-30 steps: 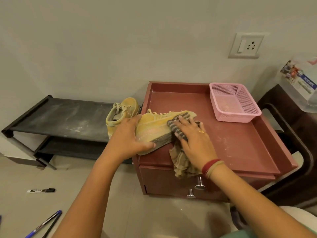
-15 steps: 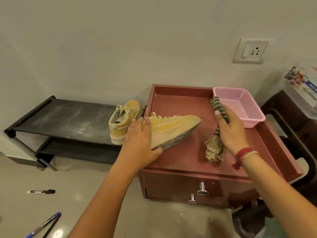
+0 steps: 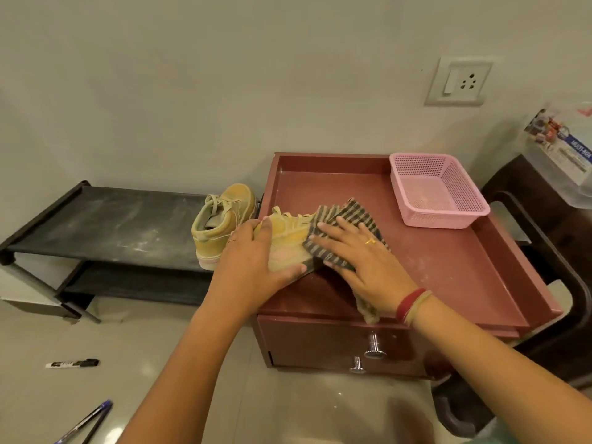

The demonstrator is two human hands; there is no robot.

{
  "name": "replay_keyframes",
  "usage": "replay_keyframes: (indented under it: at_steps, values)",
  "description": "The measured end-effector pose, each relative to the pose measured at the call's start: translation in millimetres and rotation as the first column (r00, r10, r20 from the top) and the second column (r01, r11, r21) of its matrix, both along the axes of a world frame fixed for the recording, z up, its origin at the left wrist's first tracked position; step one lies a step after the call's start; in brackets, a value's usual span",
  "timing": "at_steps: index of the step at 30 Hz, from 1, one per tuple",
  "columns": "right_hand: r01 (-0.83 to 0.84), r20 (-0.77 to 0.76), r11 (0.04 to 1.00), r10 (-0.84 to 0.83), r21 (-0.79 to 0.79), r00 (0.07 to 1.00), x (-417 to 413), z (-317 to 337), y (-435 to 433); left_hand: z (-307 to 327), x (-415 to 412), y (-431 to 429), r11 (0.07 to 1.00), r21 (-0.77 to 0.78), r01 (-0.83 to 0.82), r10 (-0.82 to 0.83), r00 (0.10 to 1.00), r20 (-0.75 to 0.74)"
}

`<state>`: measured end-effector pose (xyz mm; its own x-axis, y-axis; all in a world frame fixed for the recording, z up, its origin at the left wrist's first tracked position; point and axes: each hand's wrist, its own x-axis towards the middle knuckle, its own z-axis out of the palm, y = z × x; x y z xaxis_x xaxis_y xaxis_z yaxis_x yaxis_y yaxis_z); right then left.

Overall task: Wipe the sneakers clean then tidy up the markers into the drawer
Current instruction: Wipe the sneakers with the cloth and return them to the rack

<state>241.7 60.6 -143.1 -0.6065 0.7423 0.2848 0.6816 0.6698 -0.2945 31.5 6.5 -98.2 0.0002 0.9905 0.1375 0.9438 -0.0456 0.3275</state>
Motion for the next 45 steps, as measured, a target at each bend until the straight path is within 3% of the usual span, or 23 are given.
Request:
replay_keyframes:
  at_steps: [4, 8, 12, 16, 20, 24, 25, 26, 27, 28, 29, 30, 31, 32, 34, 36, 37, 38, 42, 45]
  values:
    - [0.187, -0.113, 0.974, -0.202, -0.129, 0.973, 10, 6, 9, 3, 0, 1, 1.0, -0.004, 0.002, -0.002, 1.0, -0.013]
    - [0.017, 0.011, 0.999, -0.017, -0.027, 1.0, 9, 0, -1, 8, -1, -1, 1.0, 0.001, 0.001, -0.001, 1.0, -0.016]
    - [0.206, -0.118, 0.963, -0.228, -0.173, 0.966, 20, 3, 10, 12, -1, -1, 1.0, 0.009, 0.004, -0.004, 1.0, -0.027]
    - [0.009, 0.026, 1.0, -0.009, -0.003, 1.0, 18, -5, -3, 13, -2, -1, 1.0, -0.005, 0.004, -0.004, 1.0, -0.016]
    - [0.195, -0.124, 0.971, -0.212, -0.136, 0.969, 26, -1, 8, 13, -3, 0, 1.0, 0.008, 0.0, 0.0, 1.0, -0.015]
    - [0.042, 0.003, 0.996, -0.043, 0.076, 0.999, 18, -5, -1, 14, -3, 0, 1.0, 0.01, 0.004, -0.004, 1.0, -0.018]
    - [0.082, -0.036, 0.995, -0.08, 0.061, 0.996, 22, -7, 3, 14, -3, 0, 1.0, 0.01, 0.006, -0.006, 1.0, -0.012]
    - [0.166, -0.175, 0.984, -0.175, -0.068, 0.969, 25, -7, 9, 13, -4, -1, 1.0, 0.012, 0.008, -0.008, 1.0, -0.007]
    - [0.209, -0.401, 0.938, -0.309, -0.275, 0.862, 29, -2, 17, 13, -4, -1, 1.0, 0.016, 0.013, -0.013, 1.0, -0.005]
    - [0.182, -0.607, 0.869, -0.458, -0.46, 0.65, 35, 4, 25, 13, -4, 0, 1.0, 0.017, 0.021, -0.021, 1.0, -0.004]
    - [0.147, -0.735, 0.82, -0.563, -0.553, 0.378, 41, 12, 32, 13, -4, 0, 0.999, 0.015, 0.03, -0.03, 1.0, -0.001]
    - [0.156, -0.775, 0.797, -0.603, -0.583, 0.187, 44, 18, 36, 13, -4, 0, 0.999, 0.01, 0.036, -0.036, 0.999, 0.003]
    - [0.178, -0.784, 0.791, -0.608, -0.586, 0.125, 46, 21, 39, 13, -5, 1, 0.999, 0.007, 0.037, -0.037, 0.999, 0.008]
    - [0.196, -0.783, 0.801, -0.596, -0.565, 0.178, 44, 22, 37, 13, -5, 1, 0.999, 0.004, 0.036, -0.036, 0.999, 0.014]
    - [0.142, -0.735, 0.863, -0.49, -0.485, 0.469, 31, 17, 20, 12, -6, 1, 1.0, -0.003, 0.029, -0.029, 0.999, 0.026]
    - [0.076, -0.503, 0.949, -0.23, -0.307, 0.833, 18, -3, 4, 11, -5, 1, 1.0, -0.01, 0.019, -0.019, 0.999, 0.033]
    - [0.044, -0.377, 0.975, -0.126, -0.218, 0.918, 16, -11, 1, 11, -5, 2, 1.0, -0.009, 0.015, -0.014, 0.999, 0.04]
    - [0.028, -0.33, 0.98, -0.092, -0.195, 0.939, 18, -16, 4, 11, -5, 3, 1.0, -0.01, 0.01, -0.009, 0.999, 0.048]
    - [0.155, -0.437, 0.918, -0.316, -0.365, 0.842, 25, -4, 16, 11, -6, 4, 1.0, -0.012, 0.004, -0.003, 0.999, 0.047]
    - [0.043, -0.318, 0.979, -0.105, -0.198, 0.942, 24, -5, 9, 8, -7, 4, 1.0, 0.002, 0.012, -0.012, 0.999, 0.047]
